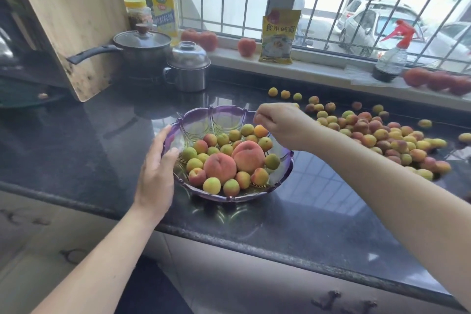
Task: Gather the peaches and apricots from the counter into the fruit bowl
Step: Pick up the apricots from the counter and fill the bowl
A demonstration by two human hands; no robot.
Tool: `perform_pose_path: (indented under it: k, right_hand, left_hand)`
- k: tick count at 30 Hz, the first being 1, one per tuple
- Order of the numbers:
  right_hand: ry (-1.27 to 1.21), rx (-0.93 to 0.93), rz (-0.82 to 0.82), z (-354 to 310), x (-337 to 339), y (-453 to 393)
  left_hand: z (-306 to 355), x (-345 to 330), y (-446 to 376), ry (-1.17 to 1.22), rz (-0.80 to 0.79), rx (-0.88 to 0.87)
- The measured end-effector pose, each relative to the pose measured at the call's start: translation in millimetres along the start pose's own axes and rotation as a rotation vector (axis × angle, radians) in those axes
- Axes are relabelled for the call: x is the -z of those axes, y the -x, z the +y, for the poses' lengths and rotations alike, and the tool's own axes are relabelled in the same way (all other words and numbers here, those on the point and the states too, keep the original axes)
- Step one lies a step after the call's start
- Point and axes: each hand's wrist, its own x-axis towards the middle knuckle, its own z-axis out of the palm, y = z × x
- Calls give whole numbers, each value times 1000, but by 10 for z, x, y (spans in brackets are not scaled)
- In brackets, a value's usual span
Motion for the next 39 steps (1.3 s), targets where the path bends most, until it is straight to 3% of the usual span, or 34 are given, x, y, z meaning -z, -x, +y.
perform_pose_path:
  k: [4, 9, 15, 18, 24, 26, 28, 30, 33, 39]
  right_hand:
    - [-7, 65, 13, 63, -235, 10]
    - [-188, -63, 346, 340, -65, 168]
    - [103, 106, 19, 347, -98, 529]
    - [179, 111, 33, 307, -105, 555]
    - [75, 107, -26, 264, -64, 600]
    - [92, 121, 98, 325, -94, 570]
    - [27, -1, 285, 510, -120, 454]
    - [18, -188, 357, 772, -158, 254]
    - [126, -388, 199, 1062, -295, -60]
    - [289, -553, 8, 1236, -508, -531]
  left_hand:
    - [-1, 9, 3, -8, -8, -6]
    - [20, -11, -1, 11, -21, -10]
    - [-41, -3, -28, 17, -27, -1]
    - [-66, 10, -37, 22, -20, 0]
    - [-66, -1, -34, 21, -20, -5]
    - [-72, -8, -37, 19, -21, -4]
    - [-104, -7, -49, 23, -16, -9]
    - [-151, 2, -68, 23, -10, -11]
    - [-192, 12, -99, 22, -5, -11]
    - [-210, 8, -134, 33, -7, -22]
